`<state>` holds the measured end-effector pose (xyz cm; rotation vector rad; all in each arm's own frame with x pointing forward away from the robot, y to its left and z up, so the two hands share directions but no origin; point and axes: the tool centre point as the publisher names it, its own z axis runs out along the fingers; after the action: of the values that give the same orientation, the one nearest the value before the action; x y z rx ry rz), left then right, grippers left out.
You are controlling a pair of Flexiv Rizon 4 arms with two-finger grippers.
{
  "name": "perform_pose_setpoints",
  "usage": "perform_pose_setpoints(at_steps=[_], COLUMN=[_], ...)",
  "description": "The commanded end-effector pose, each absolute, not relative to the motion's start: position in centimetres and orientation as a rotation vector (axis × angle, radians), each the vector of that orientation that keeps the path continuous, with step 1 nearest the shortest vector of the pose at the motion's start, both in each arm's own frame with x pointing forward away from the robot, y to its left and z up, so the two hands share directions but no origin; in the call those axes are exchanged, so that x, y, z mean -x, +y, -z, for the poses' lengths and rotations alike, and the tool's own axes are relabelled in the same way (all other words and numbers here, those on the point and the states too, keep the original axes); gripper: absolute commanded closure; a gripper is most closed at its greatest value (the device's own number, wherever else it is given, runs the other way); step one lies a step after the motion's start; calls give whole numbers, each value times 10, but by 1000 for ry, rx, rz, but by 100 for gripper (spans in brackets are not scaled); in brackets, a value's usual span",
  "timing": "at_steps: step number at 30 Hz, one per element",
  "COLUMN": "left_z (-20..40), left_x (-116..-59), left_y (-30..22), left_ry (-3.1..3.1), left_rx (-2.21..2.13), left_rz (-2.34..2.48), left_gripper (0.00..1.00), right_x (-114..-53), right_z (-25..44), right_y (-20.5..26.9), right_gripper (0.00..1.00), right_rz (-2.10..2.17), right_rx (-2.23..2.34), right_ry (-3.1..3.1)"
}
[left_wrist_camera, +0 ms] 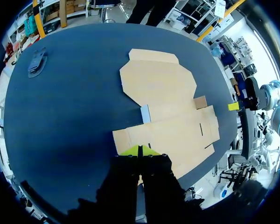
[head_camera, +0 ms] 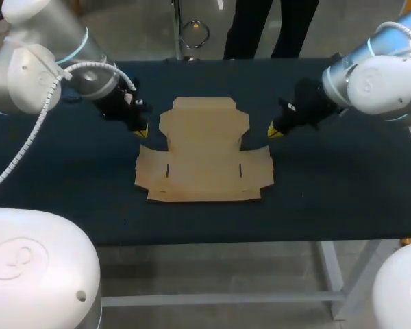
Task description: Assemble the packaging by folding the flat box into shape, placing the metal phone stand inside, and closing the box properly
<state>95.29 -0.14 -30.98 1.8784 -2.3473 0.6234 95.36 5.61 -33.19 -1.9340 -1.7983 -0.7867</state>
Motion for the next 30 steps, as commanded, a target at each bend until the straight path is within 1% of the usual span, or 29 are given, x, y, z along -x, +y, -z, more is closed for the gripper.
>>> perform_pose_setpoints(at_steps=[1, 17, 30], left_z=[299, 306, 322], left_x=[-928, -872, -829], left_y=[11, 16, 14], left_ry=[-2340, -2290, -2220], left_rx=[-1881, -1893, -1941], left_rz=[-673, -672, -677], left_gripper=[100, 100, 100], right_x=[-929, -854, -816], right_z=[317, 330, 349], right_y=[44, 21, 18], right_gripper=[100, 100, 100], right_rz=[803, 804, 774], right_rx=[1946, 1984, 1972], right_ry=[-1799, -1746, -1755])
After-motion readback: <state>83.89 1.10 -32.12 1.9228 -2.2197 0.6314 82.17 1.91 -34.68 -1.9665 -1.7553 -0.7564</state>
